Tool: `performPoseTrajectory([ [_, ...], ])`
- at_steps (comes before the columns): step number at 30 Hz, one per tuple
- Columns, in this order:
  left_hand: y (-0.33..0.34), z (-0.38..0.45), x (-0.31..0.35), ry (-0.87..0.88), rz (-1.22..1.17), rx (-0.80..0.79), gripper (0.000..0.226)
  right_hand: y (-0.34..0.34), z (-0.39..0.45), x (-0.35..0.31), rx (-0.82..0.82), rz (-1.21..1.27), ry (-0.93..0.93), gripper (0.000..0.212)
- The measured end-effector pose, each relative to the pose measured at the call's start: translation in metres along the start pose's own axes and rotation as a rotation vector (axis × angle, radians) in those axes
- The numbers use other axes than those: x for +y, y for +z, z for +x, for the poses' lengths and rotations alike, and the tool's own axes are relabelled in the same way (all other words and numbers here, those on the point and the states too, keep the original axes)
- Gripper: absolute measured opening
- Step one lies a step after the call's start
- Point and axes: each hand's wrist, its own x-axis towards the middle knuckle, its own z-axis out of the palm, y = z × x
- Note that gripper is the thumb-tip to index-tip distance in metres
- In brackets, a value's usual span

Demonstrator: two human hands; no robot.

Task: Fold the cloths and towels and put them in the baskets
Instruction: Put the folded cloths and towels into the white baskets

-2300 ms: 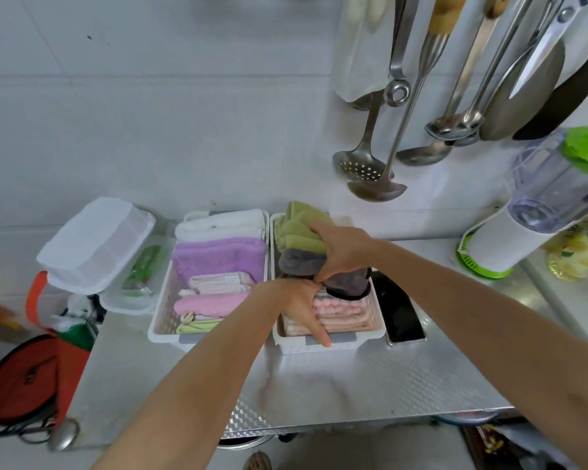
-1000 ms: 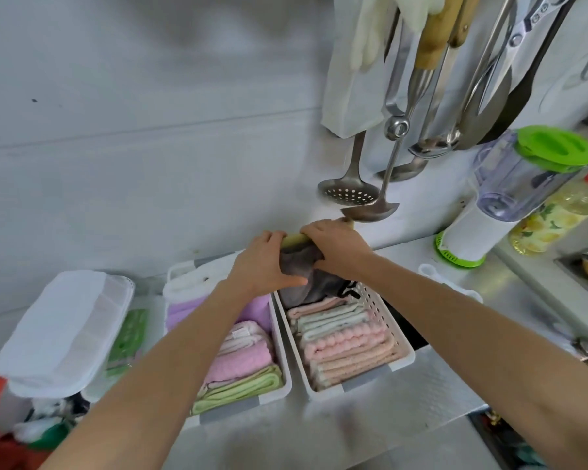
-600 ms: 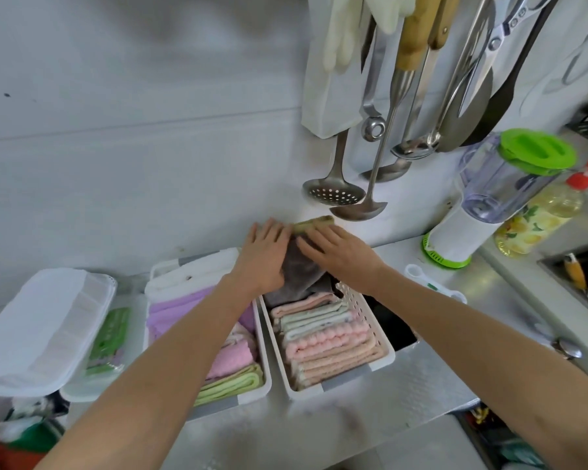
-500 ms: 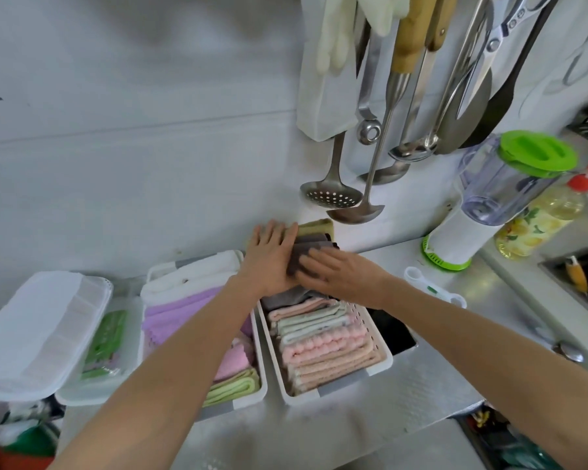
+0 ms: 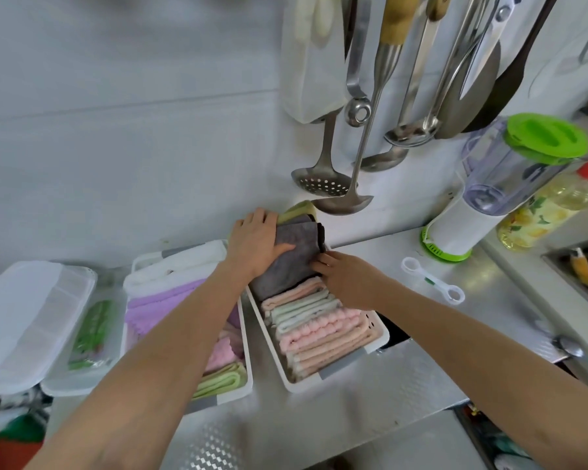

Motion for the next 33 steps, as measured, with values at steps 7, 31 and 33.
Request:
performPoseTrajectory([
  [7,0.007,-0.003,-0.003,0.087,0.029,0.062,0.077,-0.006,0.025,-0.017,0.012,0.483,0.125,0.026],
  [31,0.016,-0.004,0.012,-0.037,0.249,0.018,0.094,-0.006,0.034,-0.053,-0.18,0.494,0.183,0.04],
  [33,0.018,-0.004,0.014,-0.06,0.301,0.038,0.092,-0.014,0.029,-0.052,-0.221,0.574,0.158,0.04],
])
